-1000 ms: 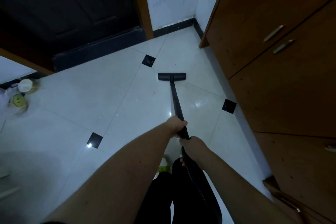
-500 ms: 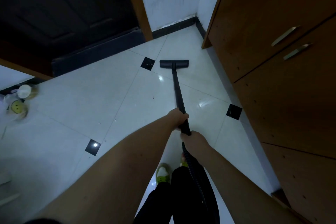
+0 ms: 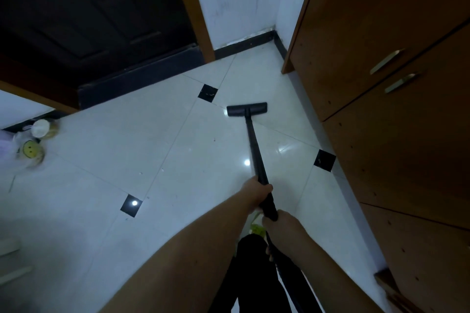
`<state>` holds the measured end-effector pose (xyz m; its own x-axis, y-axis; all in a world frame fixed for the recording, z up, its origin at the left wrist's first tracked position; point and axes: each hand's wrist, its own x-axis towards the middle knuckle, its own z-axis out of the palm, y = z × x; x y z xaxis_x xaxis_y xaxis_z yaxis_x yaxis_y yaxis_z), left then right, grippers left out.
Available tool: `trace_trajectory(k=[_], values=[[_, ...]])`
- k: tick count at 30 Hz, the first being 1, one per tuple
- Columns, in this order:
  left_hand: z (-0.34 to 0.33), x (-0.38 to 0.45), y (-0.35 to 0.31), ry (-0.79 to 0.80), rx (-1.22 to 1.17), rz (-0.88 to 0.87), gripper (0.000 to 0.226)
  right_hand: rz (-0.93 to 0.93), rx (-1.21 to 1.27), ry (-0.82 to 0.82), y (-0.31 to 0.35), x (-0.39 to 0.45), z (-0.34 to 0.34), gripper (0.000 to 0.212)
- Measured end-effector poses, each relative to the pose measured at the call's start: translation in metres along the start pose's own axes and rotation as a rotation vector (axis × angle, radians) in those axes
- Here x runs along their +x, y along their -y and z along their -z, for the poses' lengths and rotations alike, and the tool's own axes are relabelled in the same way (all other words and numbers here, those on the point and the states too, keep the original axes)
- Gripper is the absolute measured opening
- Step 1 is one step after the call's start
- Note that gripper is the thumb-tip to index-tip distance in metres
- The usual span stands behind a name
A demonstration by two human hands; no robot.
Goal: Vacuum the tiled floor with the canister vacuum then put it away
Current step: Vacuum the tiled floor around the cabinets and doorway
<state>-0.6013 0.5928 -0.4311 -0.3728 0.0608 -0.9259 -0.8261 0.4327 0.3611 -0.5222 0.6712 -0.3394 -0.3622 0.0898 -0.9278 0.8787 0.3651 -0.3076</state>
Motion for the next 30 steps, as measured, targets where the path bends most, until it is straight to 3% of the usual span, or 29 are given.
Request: trace_trajectory(k=[6, 14, 24, 30], values=[[-0.013, -0.038, 0.019, 0.028, -0.042, 0.050, 0.043, -0.015, -0.053, 0.048, -0.021, -0.036, 0.007, 0.017], [0.021, -0.058, 0.019, 0.005, -0.158, 0.100, 0.039, 0.013, 0.003, 0.154, 0.016, -0.064, 0.003, 0.017], [0.096, -0.022, 0.038, 0.043, -0.238, 0.076, 0.041, 0.032, -0.142, 0.089, 0.054, -0.031, -0.067, 0.027], [0.134, 0.007, 0.022, 0.041, -0.200, 0.054, 0.045, -0.001, -0.030, 0.089, 0.098, -0.020, -0.080, 0.026]])
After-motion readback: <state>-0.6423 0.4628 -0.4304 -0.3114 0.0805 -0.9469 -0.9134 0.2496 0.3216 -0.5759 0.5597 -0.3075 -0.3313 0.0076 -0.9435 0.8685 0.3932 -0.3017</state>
